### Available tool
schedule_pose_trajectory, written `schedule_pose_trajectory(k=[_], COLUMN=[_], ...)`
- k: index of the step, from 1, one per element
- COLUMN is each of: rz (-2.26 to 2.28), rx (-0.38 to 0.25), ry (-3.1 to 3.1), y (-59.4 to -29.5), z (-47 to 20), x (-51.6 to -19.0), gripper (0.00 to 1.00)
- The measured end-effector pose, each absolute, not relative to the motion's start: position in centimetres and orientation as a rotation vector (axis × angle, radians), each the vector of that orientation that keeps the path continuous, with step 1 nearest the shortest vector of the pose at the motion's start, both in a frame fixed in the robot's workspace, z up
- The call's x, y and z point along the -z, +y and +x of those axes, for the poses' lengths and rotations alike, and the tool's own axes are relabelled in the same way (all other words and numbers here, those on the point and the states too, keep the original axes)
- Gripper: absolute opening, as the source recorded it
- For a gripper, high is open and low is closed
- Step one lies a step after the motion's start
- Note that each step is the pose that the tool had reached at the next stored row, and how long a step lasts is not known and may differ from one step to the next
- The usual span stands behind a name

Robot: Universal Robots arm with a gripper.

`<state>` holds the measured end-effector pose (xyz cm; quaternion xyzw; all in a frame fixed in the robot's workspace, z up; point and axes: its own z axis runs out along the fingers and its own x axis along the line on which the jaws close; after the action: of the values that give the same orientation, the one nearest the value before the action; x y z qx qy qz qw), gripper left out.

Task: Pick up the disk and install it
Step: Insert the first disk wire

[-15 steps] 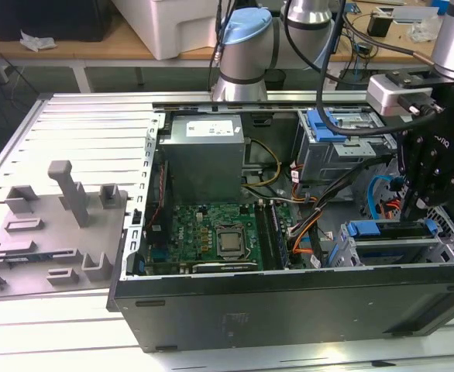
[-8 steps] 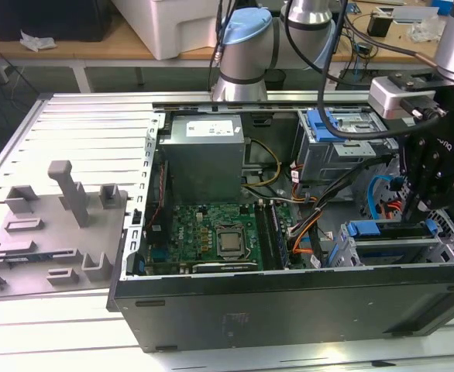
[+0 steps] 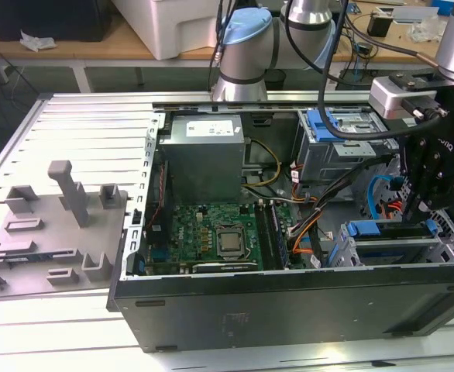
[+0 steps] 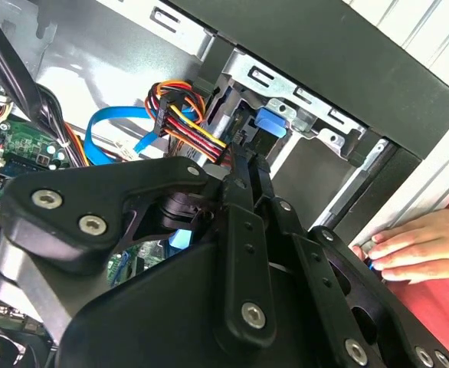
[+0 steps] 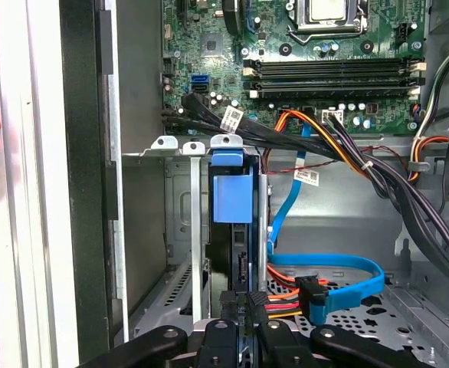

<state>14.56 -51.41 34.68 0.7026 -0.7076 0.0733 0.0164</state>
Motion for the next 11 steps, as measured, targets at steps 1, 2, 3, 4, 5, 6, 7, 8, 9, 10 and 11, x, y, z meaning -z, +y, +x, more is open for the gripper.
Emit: schedule_pose_trajectory(k=[1,2,3,4,5,6,7,8,9,10,11], rz=[2.184,2.184,2.183,2.182,2.181,2.18,2.178,2.177,2.176,2.174,2.173], rx=[-0.228,-0.228,-0.228,-0.228,-0.227,-0.227,-0.227,-0.227,-0.227,-0.227,-0.226], ry=[-2.2,-2.201,-2.201,-2.203,-2.204,-2.205,-2.206,-2.207,-2.209,-2.21,-2.212], y=[-51.41,-51.41,-51.41,-51.41,-51.41,-51.41,-51.41,-51.41,-51.41,-51.41,-51.41], z=[14.56,14.57,14.58,14.59,14.6,14.6,14.6,14.6,14.6,14.6,14.6], x=[-34.68,-34.68,-34.68,-34.68,-34.68,-34.68,-34.68,-34.68,-34.68,-34.68,-34.68], gripper=[0.17,0.17,0.17,0.17,0.17,0.17,0.17,0.17,0.17,0.17,0.17])
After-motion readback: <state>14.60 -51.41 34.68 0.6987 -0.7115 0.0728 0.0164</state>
